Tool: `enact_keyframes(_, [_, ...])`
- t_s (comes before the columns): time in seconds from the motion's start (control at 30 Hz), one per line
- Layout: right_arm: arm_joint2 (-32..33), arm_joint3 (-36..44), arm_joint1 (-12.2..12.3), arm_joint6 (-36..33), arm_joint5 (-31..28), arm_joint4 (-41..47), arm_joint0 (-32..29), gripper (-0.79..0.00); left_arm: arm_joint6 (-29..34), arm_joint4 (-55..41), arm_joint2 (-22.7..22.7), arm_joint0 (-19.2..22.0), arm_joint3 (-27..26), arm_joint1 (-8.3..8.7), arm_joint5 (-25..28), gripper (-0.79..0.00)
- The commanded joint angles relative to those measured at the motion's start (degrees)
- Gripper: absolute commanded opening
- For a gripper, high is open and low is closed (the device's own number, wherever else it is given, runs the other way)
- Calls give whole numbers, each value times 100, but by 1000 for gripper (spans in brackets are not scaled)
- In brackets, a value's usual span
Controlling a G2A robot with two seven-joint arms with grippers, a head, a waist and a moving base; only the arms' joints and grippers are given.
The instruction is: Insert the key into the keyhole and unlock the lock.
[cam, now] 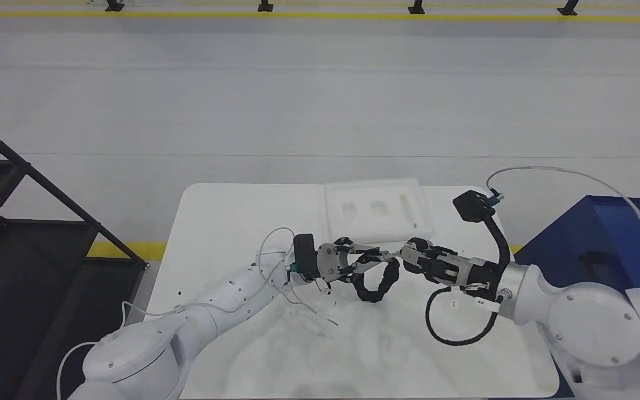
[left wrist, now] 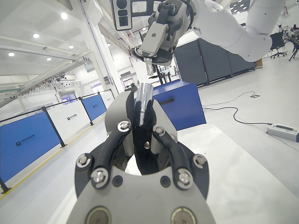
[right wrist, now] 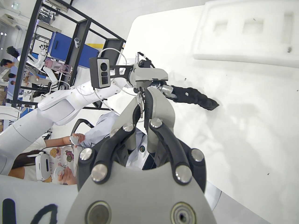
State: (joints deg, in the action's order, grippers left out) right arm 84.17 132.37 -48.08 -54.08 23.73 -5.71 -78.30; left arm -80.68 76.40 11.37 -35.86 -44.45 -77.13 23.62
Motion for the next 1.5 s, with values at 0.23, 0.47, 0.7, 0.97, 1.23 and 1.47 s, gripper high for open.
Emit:
enact_keyframes(0.23, [-125,19,0,55,133,-250,64,-785,-37,-218,-163,46,58,-8,-36,-785])
enact_keyframes(0.47, [-281,16,-6,60,197,-415,131,-785,-27,-252,-163,56,75,-1,-27,-785])
enact_keyframes(0.7, [-424,-22,-20,115,249,-543,217,-785,-4,-284,-163,37,47,11,-3,-785])
enact_keyframes(0.97, [-526,57,-13,118,212,-920,245,-785,3,-338,-163,27,37,33,4,-785])
enact_keyframes(1.23, [-670,208,-15,125,234,-1301,223,-785,48,-413,-163,36,15,47,48,-785])
enact_keyframes(1.47, [-766,177,-33,55,277,-1338,289,-785,94,-412,-163,43,-3,49,94,-785])
